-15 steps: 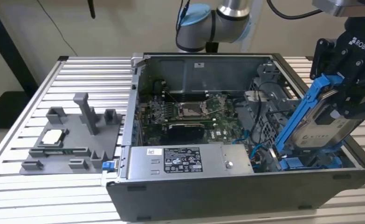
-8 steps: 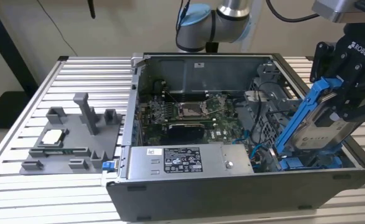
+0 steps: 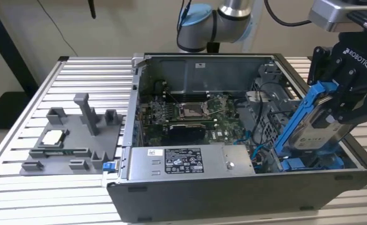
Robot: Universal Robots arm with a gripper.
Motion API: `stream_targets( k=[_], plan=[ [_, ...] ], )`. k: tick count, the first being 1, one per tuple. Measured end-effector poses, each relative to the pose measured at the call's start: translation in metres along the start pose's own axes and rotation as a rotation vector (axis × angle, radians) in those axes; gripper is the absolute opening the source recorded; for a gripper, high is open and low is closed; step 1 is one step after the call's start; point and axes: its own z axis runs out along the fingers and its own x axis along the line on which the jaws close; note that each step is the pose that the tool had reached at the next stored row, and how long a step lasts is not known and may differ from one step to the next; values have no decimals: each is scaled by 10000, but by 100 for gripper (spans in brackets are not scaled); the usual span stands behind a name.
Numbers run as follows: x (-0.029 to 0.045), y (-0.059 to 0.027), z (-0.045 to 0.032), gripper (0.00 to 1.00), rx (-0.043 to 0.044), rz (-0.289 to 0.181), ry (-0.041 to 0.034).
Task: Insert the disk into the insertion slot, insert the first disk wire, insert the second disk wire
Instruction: 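Insert the disk into the insertion slot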
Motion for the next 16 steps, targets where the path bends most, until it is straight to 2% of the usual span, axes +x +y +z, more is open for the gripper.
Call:
stream_targets(
  k=[9,16],
  plan=[
    [0,-44,68,33,0,-38,3],
    [0,-54,190,33,0,-37,2]
  ],
)
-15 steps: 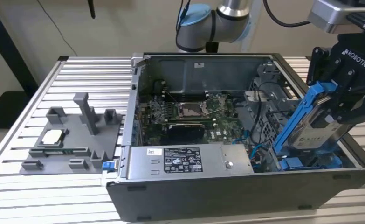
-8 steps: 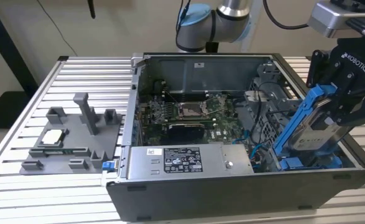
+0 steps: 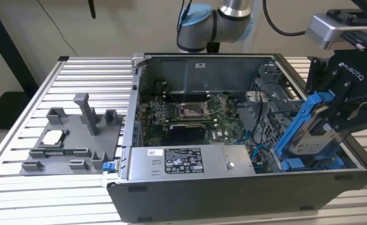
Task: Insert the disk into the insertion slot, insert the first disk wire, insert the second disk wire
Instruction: 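Insert the disk into the insertion slot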
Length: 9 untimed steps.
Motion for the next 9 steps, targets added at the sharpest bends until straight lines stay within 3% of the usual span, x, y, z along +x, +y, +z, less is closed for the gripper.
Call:
stream_targets(
  k=[7,9],
  plan=[
    [1,-5,126,33,0,-1,1],
    [1,-5,130,33,0,-1,2]
  ],
)
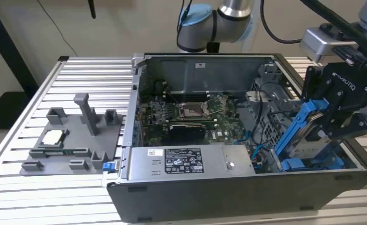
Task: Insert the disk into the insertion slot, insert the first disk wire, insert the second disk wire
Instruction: 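Insert the disk into the insertion slot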
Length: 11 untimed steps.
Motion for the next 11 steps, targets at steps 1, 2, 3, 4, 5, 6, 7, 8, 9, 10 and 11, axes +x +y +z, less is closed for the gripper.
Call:
stream_targets(
  k=[1,2,3,4,5,6,7,8,9,10,11],
  plan=[
    [0,0,0,33,0,0,1],
    [0,0,0,33,0,0,2],
    [0,0,0,33,1,0,3],
    [0,0,0,34,1,0,1],
    [0,0,0,34,1,0,-1],
    [0,0,-2,41,1,0,-3],
    [1,0,-7,41,0,0,-2],
    [1,0,-15,41,0,0,0],
    [0,1,-20,41,0,0,0],
    [0,1,-20,41,0,0,0],
    [0,1,-20,41,0,0,-1]
  ],
)
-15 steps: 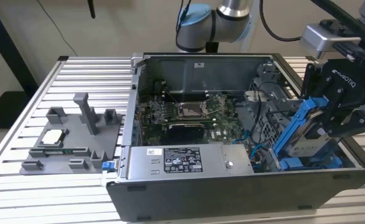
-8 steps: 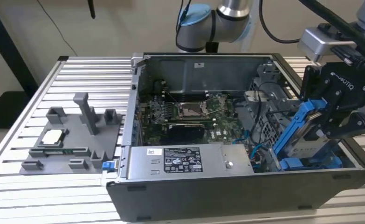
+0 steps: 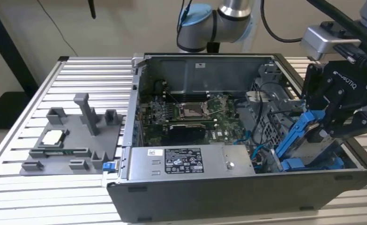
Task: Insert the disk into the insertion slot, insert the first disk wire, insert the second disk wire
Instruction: 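Insert the disk into the insertion slot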
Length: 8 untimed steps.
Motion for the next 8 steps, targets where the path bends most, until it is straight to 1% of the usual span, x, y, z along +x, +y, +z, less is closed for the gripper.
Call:
stream_targets(
  k=[2,3,4,5,6,7,8],
  plan=[
    [0,0,-1,42,0,0,-1],
    [0,0,-2,42,0,0,-19],
    [0,0,-2,49,0,-4,-85],
    [0,1,-2,49,0,-7,-181],
    [-1,3,-1,47,0,-10,-300],
    [-3,6,0,47,0,-14,-433],
    [-4,6,0,40,0,-17,-536]
  ],
)
